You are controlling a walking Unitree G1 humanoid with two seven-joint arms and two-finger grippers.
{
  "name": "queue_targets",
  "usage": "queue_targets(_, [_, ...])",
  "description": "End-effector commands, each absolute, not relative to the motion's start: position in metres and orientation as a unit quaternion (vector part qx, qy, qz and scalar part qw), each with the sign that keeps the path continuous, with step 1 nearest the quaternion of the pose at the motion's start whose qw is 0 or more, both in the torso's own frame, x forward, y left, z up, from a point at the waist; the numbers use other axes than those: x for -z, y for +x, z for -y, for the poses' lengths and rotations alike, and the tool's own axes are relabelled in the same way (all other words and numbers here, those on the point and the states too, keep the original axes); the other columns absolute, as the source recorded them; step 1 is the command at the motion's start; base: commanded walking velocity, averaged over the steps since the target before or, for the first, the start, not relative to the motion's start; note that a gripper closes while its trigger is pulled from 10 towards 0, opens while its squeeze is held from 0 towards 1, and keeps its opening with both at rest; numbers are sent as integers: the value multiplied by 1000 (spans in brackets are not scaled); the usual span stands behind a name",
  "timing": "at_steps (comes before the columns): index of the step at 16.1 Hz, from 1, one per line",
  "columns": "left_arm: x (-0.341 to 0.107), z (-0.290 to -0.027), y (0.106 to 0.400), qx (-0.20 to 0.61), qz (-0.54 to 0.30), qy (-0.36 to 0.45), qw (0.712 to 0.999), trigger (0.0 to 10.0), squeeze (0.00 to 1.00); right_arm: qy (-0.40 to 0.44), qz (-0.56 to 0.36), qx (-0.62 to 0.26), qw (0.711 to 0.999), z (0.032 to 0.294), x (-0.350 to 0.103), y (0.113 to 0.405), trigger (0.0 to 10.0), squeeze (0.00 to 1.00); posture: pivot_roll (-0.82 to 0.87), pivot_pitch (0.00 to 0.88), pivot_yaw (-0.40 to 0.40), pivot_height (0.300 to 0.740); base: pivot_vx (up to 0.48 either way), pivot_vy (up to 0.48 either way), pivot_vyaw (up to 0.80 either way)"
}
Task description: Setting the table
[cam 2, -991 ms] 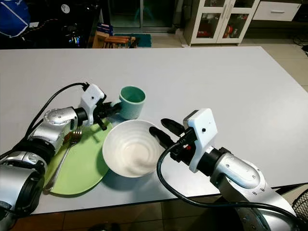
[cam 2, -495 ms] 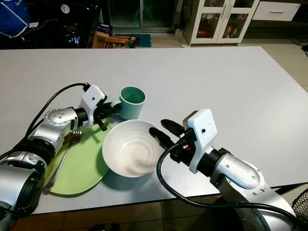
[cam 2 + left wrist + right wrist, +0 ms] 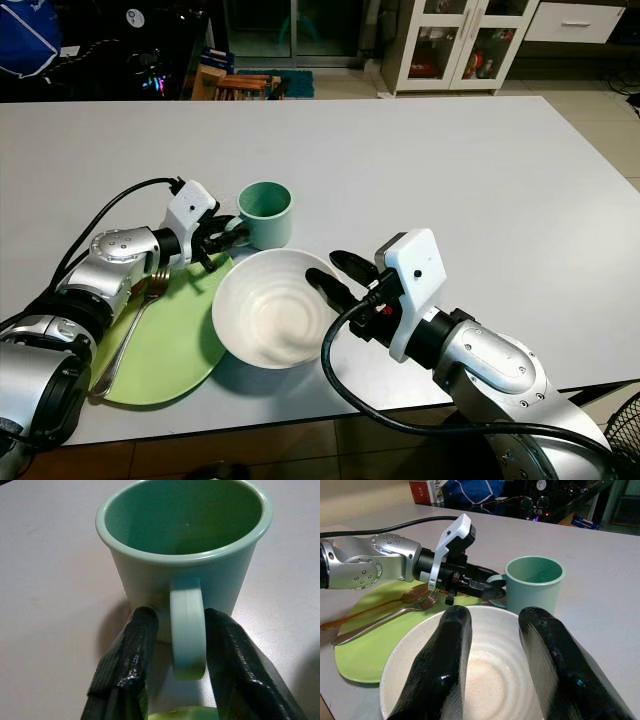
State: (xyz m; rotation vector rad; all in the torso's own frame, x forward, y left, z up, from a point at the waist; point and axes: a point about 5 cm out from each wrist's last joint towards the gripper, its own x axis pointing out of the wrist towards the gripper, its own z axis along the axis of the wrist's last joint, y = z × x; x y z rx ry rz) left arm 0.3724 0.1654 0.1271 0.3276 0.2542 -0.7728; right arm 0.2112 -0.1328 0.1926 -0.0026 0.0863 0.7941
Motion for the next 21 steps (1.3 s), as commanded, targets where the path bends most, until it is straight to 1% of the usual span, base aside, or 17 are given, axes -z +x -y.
queue_targets(1, [-128, -168, 374, 369, -128, 164, 906, 10000, 1000, -6, -39, -390, 920, 133, -193, 211, 10000, 0, -83, 65, 5, 740, 0, 0, 0])
queue_targets(5, [-139, -169, 377, 365, -104, 160, 911, 10000, 1000, -6, -37, -392, 919, 132, -193, 215, 10000, 0, -72, 42, 1, 740, 0, 0, 0])
queue_targets(6, [-142, -170, 378, 364, -96, 160, 913, 10000, 51, -6, -35, -393, 919, 131, -193, 217, 10000, 0, -69, 36, 0, 740, 0, 0, 0])
queue_targets(7, [-143, -170, 378, 365, -94, 159, 913, 10000, 51, -6, -35, -393, 919, 131, -193, 217, 10000, 0, -68, 34, -1, 740, 0, 0, 0])
queue_targets(8, [-145, -171, 378, 370, -90, 151, 912, 10000, 0, -7, -33, -395, 918, 130, -193, 220, 10000, 0, -62, 21, -2, 740, 0, 0, 0])
queue_targets(11, [-146, -171, 375, 390, -80, 146, 906, 10000, 0, -9, -27, -398, 917, 129, -194, 224, 10000, 0, -53, 0, -6, 740, 0, 0, 0])
queue_targets(15, [-159, -169, 372, 406, -34, 147, 901, 10000, 0, -13, -14, -401, 916, 127, -196, 231, 10000, 0, -39, 0, -10, 740, 0, 0, 0])
queue_targets(16, [-172, -171, 373, 393, -4, 147, 908, 10000, 0, -13, -6, -398, 917, 126, -197, 234, 10000, 0, -34, 0, -8, 740, 0, 0, 0])
queue_targets(17, [-190, -174, 376, 358, 33, 143, 922, 10000, 0, -16, 6, -381, 924, 127, -200, 238, 10000, 0, -26, 0, -5, 740, 0, 0, 0])
queue_targets(19, [-222, -186, 381, 240, 79, 170, 953, 10000, 0, -8, 44, -334, 941, 127, -208, 247, 10000, 0, -15, 0, 1, 740, 0, 0, 0])
queue_targets(20, [-238, -184, 376, 202, 104, 148, 963, 10000, 0, 8, 63, -314, 947, 125, -213, 252, 10000, 0, 2, 0, -4, 740, 0, 0, 800])
queue_targets(21, [-243, -183, 373, 193, 110, 139, 965, 10000, 0, 11, 69, -308, 949, 124, -214, 254, 10000, 0, 2, 0, -4, 740, 0, 0, 800])
